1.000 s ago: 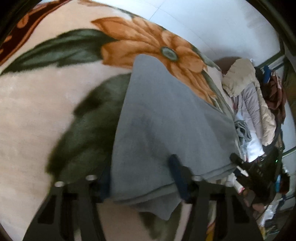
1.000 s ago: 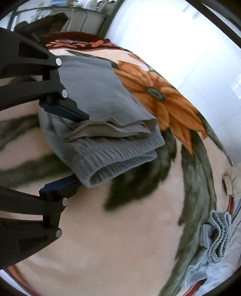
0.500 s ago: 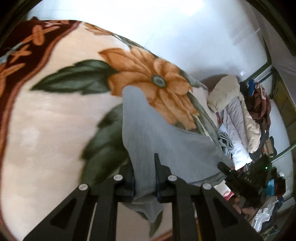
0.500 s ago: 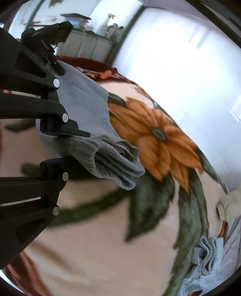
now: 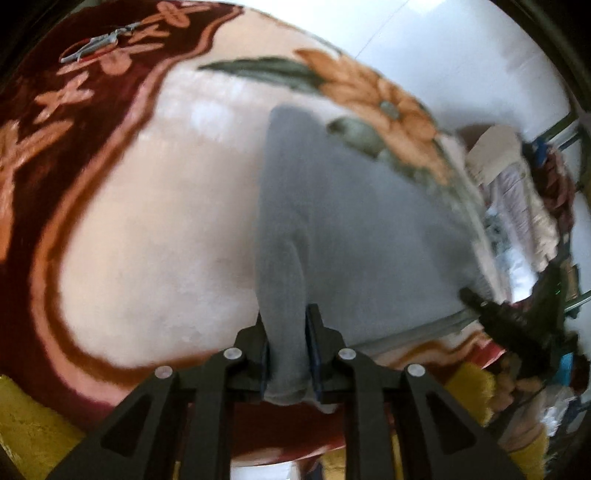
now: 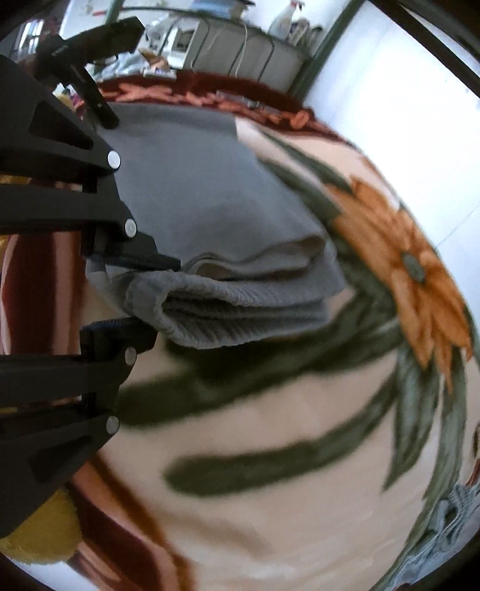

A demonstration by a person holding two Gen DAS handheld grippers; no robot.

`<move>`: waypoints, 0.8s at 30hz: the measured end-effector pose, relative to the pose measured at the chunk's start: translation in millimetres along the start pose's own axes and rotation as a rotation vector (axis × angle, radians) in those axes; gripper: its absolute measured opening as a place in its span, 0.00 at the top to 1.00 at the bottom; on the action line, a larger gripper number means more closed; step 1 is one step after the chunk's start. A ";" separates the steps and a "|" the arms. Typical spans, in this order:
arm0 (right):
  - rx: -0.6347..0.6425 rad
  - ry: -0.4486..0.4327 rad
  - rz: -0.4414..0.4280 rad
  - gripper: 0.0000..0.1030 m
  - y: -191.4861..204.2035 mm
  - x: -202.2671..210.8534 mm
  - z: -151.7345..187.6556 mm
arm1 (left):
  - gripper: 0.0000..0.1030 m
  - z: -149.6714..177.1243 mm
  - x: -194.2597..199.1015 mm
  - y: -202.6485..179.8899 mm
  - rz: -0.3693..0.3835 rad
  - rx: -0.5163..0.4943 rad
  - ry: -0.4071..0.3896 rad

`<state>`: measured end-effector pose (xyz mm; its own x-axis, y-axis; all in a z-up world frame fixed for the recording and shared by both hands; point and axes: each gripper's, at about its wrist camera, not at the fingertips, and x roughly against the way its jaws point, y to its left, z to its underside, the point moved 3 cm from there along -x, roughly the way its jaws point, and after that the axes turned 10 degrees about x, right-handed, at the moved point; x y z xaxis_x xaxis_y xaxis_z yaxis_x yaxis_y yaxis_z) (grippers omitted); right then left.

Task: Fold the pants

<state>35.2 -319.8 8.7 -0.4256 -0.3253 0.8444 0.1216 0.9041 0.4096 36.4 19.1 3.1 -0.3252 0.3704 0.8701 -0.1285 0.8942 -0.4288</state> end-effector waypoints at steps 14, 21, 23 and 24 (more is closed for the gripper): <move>0.156 -0.152 0.100 0.67 24.5 56.7 -16.1 | 0.56 -38.6 33.7 -41.5 -0.021 -0.091 -0.162; 0.275 -0.151 0.074 0.67 52.3 22.1 -45.3 | 0.56 -77.0 -9.5 -73.3 0.010 -0.133 -0.168; 0.292 -0.145 0.077 0.67 53.3 7.6 -52.8 | 0.56 -88.0 -20.6 -74.9 0.012 -0.139 -0.175; 0.300 -0.143 0.087 0.67 52.1 0.2 -56.7 | 0.56 -92.6 -26.2 -73.5 0.011 -0.136 -0.176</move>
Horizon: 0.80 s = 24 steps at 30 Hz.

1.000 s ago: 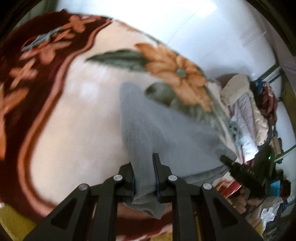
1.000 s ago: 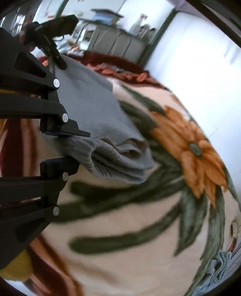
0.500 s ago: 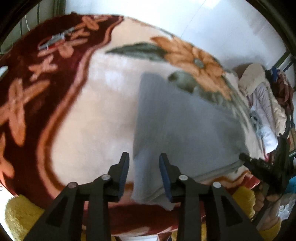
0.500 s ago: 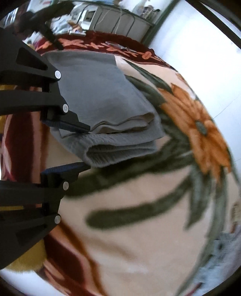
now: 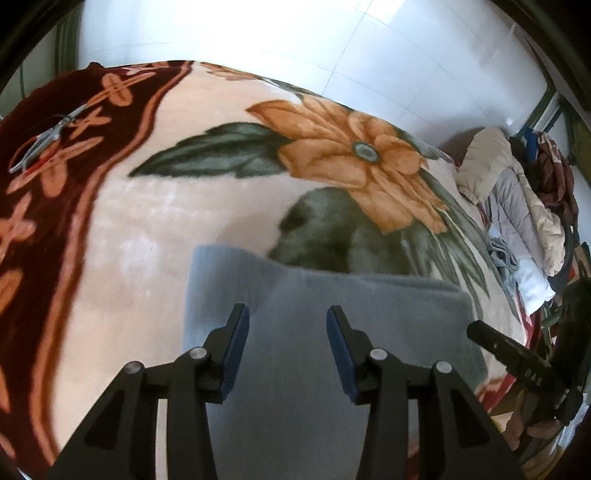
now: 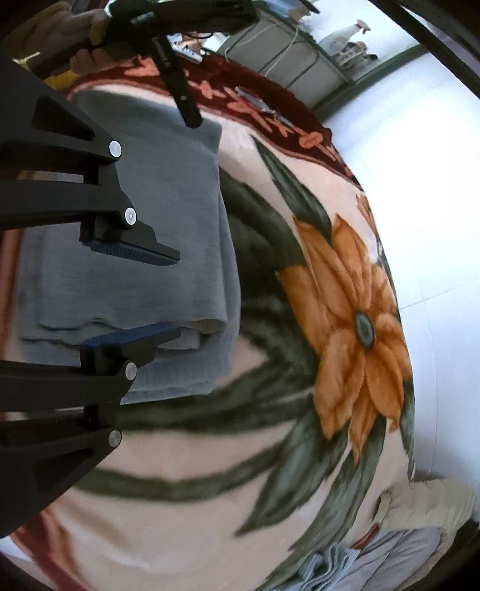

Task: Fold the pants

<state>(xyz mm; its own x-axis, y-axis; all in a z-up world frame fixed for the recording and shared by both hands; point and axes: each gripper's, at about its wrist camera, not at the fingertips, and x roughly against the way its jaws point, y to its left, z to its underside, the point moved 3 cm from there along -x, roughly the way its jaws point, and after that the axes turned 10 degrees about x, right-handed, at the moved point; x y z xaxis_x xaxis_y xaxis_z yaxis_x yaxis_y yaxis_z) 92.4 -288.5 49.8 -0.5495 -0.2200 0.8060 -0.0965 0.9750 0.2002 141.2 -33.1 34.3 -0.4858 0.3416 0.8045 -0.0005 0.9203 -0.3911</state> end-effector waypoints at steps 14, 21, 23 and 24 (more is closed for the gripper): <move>0.020 0.034 0.025 0.68 -10.6 -36.7 -3.4 | 0.68 -12.6 -38.0 29.2 -0.062 0.011 0.027; 0.034 0.001 0.002 0.67 6.2 9.1 7.4 | 0.58 14.1 11.8 30.4 -0.067 0.018 0.016; 0.027 0.014 -0.019 0.67 10.0 15.9 18.0 | 0.58 28.6 23.8 34.2 -0.078 0.020 0.024; 0.023 0.020 -0.024 0.67 11.3 17.6 22.4 | 0.58 36.3 28.5 36.7 -0.082 0.026 0.032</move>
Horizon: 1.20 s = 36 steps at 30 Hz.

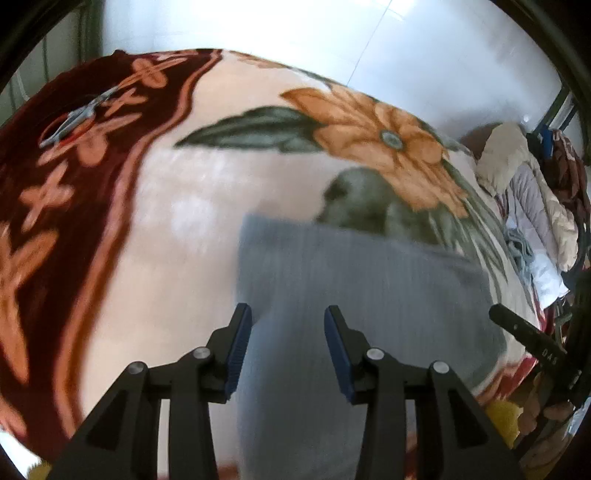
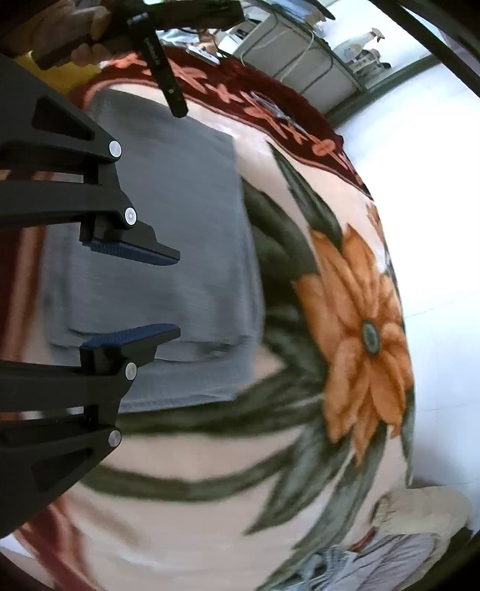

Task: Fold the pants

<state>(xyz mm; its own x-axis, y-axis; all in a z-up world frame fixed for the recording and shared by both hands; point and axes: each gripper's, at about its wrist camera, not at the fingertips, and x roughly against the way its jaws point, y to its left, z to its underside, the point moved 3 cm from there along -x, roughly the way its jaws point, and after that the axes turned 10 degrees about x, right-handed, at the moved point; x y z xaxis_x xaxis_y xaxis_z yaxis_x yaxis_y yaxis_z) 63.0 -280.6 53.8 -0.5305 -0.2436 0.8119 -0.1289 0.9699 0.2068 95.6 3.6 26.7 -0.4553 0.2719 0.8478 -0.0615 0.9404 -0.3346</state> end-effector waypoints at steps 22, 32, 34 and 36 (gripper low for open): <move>-0.069 0.037 -0.024 0.67 -5.6 7.5 43.0 | 0.51 58.5 15.2 15.0 -0.100 -0.042 0.039; -0.225 0.054 0.010 0.43 -52.5 -3.6 51.5 | 0.47 69.7 2.7 20.5 -0.114 -0.014 0.082; -0.230 0.066 0.002 0.41 -55.1 -11.8 55.8 | 0.47 69.9 3.5 20.3 -0.114 -0.014 0.083; -0.241 0.063 -0.014 0.40 -54.4 -17.6 59.5 | 0.46 71.3 4.6 19.2 -0.118 -0.022 0.077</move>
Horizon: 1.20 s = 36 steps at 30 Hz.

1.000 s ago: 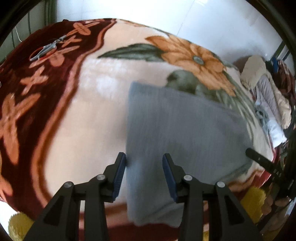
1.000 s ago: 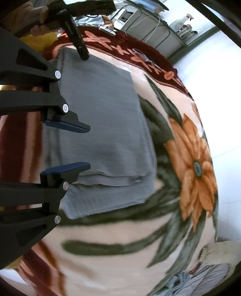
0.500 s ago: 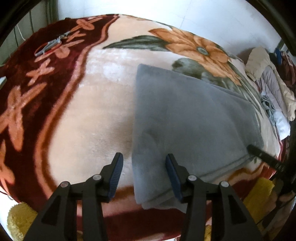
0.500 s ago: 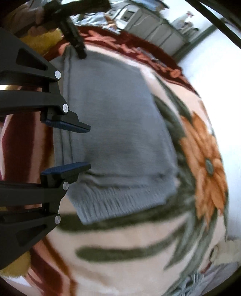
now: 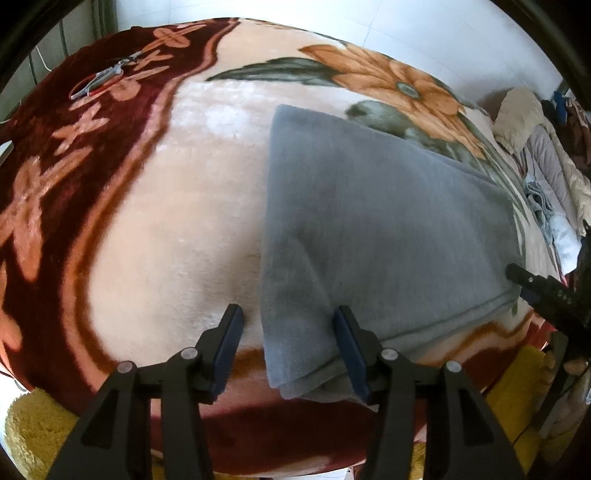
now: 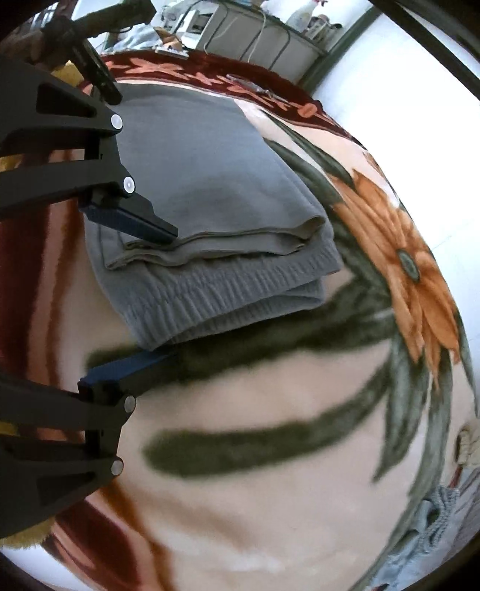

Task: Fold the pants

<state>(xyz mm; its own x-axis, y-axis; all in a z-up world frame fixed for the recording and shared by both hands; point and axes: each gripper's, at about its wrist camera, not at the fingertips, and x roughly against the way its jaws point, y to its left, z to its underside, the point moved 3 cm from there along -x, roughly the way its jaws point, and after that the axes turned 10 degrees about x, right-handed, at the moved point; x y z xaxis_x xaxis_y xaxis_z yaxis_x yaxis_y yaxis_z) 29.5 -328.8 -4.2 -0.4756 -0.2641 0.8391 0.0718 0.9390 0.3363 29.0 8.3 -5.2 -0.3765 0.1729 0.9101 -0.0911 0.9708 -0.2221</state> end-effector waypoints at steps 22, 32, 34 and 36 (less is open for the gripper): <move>-0.076 -0.048 -0.078 0.82 2.2 0.7 5.0 | 0.47 -0.3 5.1 -2.3 -0.015 -0.009 -0.006; 0.300 -0.189 0.042 0.85 98.6 56.3 -22.5 | 0.47 -10.7 22.9 11.3 0.018 0.035 -0.063; 0.379 -0.193 0.048 0.85 122.6 60.6 -27.3 | 0.47 -14.0 25.1 16.2 0.021 0.049 -0.070; 0.458 -0.197 0.041 0.85 150.5 62.7 -29.8 | 0.47 -17.2 27.4 23.6 0.028 0.065 -0.079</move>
<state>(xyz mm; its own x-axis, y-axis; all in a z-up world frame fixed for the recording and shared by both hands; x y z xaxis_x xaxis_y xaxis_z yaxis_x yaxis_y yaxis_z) 36.6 -210.6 111.8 -0.6402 -0.2197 0.7361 -0.2776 0.9596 0.0450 32.4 38.9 20.5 -0.4515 0.1837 0.8732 -0.1385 0.9523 -0.2719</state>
